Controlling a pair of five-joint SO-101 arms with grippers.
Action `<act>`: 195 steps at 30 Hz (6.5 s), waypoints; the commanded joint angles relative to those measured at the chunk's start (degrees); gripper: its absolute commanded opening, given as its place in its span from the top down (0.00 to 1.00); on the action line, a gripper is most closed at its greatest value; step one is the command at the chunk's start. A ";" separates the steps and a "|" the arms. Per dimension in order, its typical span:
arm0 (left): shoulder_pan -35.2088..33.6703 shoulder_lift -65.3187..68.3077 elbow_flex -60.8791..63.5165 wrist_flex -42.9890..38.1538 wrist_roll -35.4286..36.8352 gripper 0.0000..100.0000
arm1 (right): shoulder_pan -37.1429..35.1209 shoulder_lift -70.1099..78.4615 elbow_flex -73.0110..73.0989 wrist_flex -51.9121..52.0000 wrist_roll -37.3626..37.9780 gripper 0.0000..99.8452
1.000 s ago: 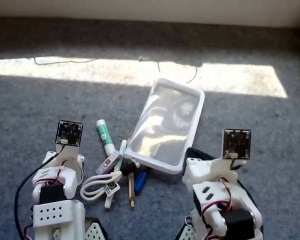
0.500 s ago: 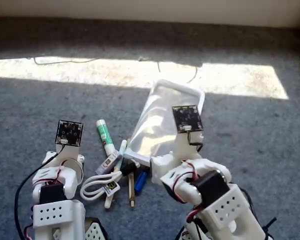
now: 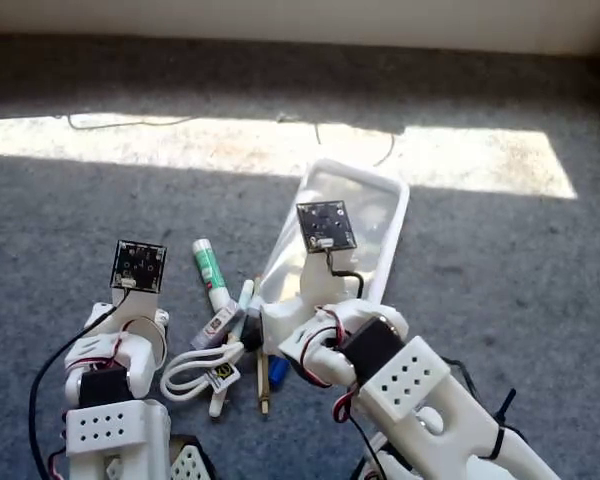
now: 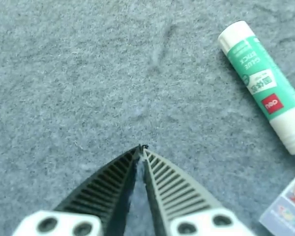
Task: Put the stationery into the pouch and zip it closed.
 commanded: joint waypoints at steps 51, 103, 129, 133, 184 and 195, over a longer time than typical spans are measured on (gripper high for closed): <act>-0.66 -0.75 -2.15 0.44 0.44 0.99 | -8.48 42.86 -19.30 -6.81 -16.00 0.83; 17.19 -0.75 -22.29 10.81 19.69 0.71 | 15.69 14.55 -25.89 18.77 37.27 0.99; 35.21 -0.66 -19.65 2.46 20.48 0.71 | 16.13 2.24 -13.41 13.14 37.19 0.99; 35.65 -0.66 -15.69 -2.46 18.29 0.71 | 16.04 2.24 -13.41 13.14 37.19 0.99; 39.34 -0.13 -0.04 -24.97 14.59 0.87 | 11.47 2.07 -13.93 20.35 37.63 0.99; 39.25 -0.57 -0.57 -24.79 14.68 0.99 | 13.76 2.07 -13.93 21.67 37.71 0.99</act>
